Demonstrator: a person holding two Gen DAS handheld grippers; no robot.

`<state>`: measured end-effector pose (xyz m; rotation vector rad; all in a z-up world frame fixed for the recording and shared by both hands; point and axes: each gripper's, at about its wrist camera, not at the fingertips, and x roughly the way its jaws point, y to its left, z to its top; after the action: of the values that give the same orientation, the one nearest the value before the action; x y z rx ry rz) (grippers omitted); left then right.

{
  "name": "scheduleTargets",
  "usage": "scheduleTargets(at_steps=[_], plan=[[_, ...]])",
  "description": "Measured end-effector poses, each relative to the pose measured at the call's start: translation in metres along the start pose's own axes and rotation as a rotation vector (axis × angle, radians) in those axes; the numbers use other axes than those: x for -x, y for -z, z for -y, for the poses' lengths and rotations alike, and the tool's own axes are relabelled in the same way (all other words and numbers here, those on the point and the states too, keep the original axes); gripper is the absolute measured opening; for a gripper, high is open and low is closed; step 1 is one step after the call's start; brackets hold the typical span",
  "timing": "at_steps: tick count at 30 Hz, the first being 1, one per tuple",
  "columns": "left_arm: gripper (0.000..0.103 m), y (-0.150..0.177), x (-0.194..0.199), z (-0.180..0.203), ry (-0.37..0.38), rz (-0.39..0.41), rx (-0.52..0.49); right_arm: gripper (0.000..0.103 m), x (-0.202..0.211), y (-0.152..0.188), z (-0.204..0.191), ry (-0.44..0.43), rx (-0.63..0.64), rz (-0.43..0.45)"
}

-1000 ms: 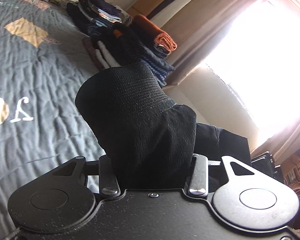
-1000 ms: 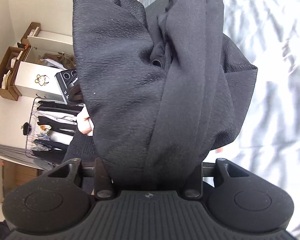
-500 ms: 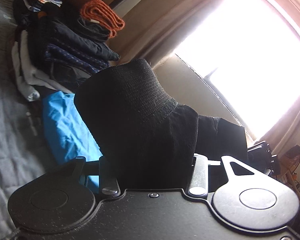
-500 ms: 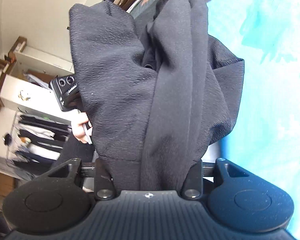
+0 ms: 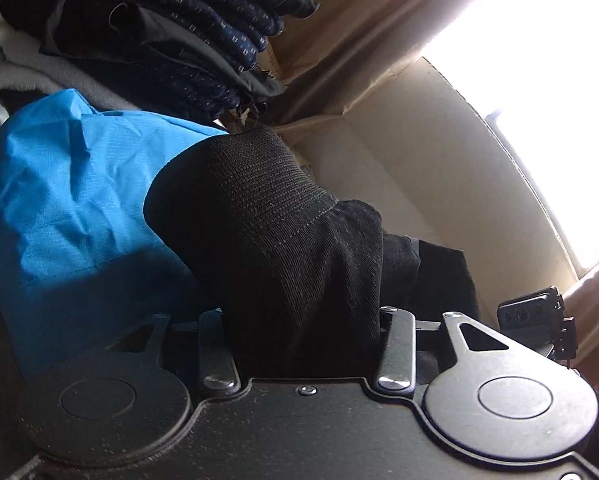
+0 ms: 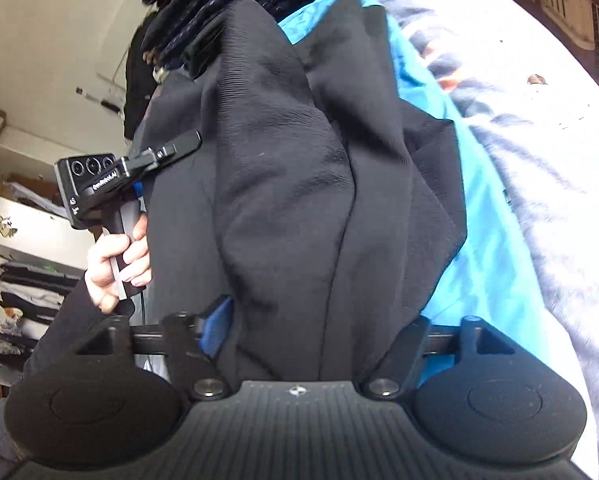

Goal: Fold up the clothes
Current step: 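Carry the jacket bundle with both grippers onto the blue garment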

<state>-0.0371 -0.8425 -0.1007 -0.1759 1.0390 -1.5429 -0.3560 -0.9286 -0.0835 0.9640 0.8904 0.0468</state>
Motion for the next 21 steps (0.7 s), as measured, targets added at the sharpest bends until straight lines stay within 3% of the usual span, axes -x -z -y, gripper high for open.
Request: scheduleTargets(at_steps=[4, 6, 8, 9, 10, 13, 14, 16, 19, 21], plan=[[0.051, 0.007, 0.021, -0.009, 0.009, -0.013, 0.005, 0.083, 0.006, 0.008, 0.002, 0.015, 0.006, 0.060], [0.063, 0.011, 0.046, -0.005, -0.008, -0.003, -0.002, 0.086, 0.024, 0.013, 0.004, 0.068, 0.015, 0.094], [0.085, 0.014, 0.080, -0.005, -0.033, 0.070, -0.013, 0.087, 0.057, 0.013, 0.021, 0.099, 0.010, 0.144], [0.087, 0.016, 0.101, -0.006, -0.034, 0.132, -0.017, 0.087, 0.073, 0.013, 0.030, 0.114, 0.008, 0.169], [0.089, 0.018, 0.118, -0.005, -0.022, 0.178, -0.015, 0.087, 0.087, 0.017, 0.029, 0.118, 0.031, 0.208], [0.089, 0.028, 0.145, 0.003, 0.107, 0.201, 0.026, 0.087, 0.114, 0.033, 0.007, 0.049, 0.104, 0.340], [0.090, 0.031, 0.135, 0.012, 0.179, 0.162, 0.031, 0.088, 0.133, 0.027, 0.013, 0.006, 0.138, 0.367], [0.091, 0.039, 0.110, 0.036, 0.322, 0.074, 0.027, 0.088, 0.129, 0.023, 0.002, -0.082, 0.200, 0.357], [0.096, 0.051, 0.062, 0.059, 0.409, -0.023, 0.039, 0.089, 0.095, 0.008, -0.024, -0.179, 0.264, 0.333], [0.096, 0.052, 0.030, 0.048, 0.374, -0.051, 0.081, 0.089, 0.067, -0.004, -0.023, -0.214, 0.210, 0.305]])
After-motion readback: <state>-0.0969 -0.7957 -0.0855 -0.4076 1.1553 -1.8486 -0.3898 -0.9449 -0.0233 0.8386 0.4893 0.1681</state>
